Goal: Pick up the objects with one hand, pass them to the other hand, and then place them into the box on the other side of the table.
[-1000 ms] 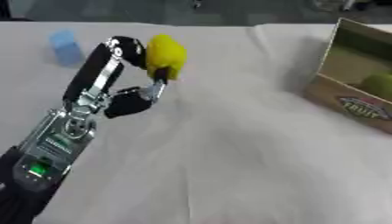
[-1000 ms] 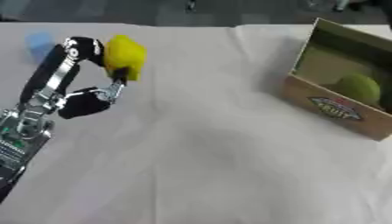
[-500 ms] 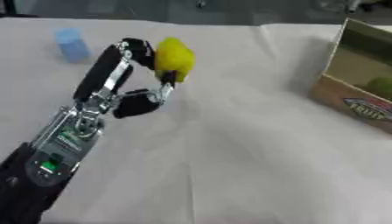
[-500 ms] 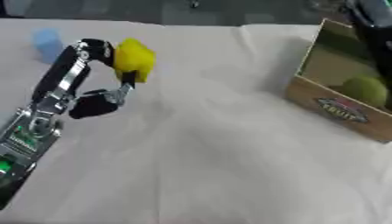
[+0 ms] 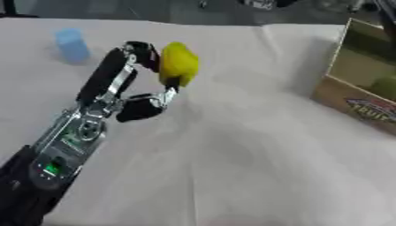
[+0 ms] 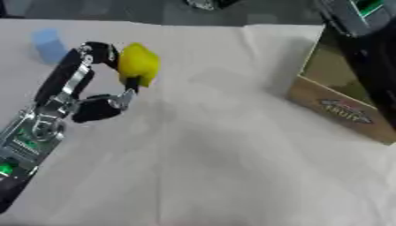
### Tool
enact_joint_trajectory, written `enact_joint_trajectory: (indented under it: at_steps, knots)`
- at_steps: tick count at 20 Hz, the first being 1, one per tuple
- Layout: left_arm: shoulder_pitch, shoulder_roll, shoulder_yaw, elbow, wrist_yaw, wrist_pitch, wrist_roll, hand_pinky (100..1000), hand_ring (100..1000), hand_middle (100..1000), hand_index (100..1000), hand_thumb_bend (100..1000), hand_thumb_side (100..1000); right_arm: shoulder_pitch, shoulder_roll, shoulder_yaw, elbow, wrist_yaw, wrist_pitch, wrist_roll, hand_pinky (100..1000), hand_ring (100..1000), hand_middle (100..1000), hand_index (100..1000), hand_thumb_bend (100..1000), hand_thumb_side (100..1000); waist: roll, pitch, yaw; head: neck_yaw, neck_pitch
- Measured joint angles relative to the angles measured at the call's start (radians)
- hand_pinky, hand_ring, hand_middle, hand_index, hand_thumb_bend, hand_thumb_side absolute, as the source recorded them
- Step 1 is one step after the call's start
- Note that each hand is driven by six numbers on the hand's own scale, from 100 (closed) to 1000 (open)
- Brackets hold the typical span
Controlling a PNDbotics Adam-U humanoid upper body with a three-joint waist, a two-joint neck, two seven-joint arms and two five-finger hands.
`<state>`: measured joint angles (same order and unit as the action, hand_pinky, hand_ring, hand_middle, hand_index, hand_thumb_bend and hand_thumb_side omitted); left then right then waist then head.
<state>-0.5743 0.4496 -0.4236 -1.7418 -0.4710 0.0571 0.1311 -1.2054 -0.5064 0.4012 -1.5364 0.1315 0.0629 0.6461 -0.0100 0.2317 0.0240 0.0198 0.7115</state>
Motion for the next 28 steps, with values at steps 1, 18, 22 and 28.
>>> enact_joint_trajectory:
  at_steps: [1,18,22,28]
  knots:
    - [0.0,0.0,-0.001,0.0,-0.001,-0.002,0.001,631,539,454,493,100,280,0.0,0.006,0.001,0.002,0.003,0.0,0.003,931,809,835,898,182,336,0.0,0.0,0.0,0.0,0.0]
    - [0.001,-0.008,-0.006,0.022,-0.034,-0.028,0.028,628,538,452,493,100,251,0.008,0.044,0.025,0.026,-0.035,-0.012,0.194,947,825,840,913,239,324,-0.004,0.0,0.003,-0.003,0.007]
    - [0.001,-0.009,-0.006,0.03,-0.041,-0.033,0.034,628,538,452,494,100,249,0.005,0.044,0.041,0.028,-0.039,-0.025,0.246,947,826,834,908,248,341,-0.005,0.0,0.003,-0.003,0.007]
    - [0.001,-0.009,-0.012,0.031,-0.044,-0.032,0.036,626,537,451,495,100,239,0.0,0.051,0.063,0.04,-0.032,-0.038,0.26,945,828,828,893,256,385,-0.011,0.0,0.005,-0.004,0.008]
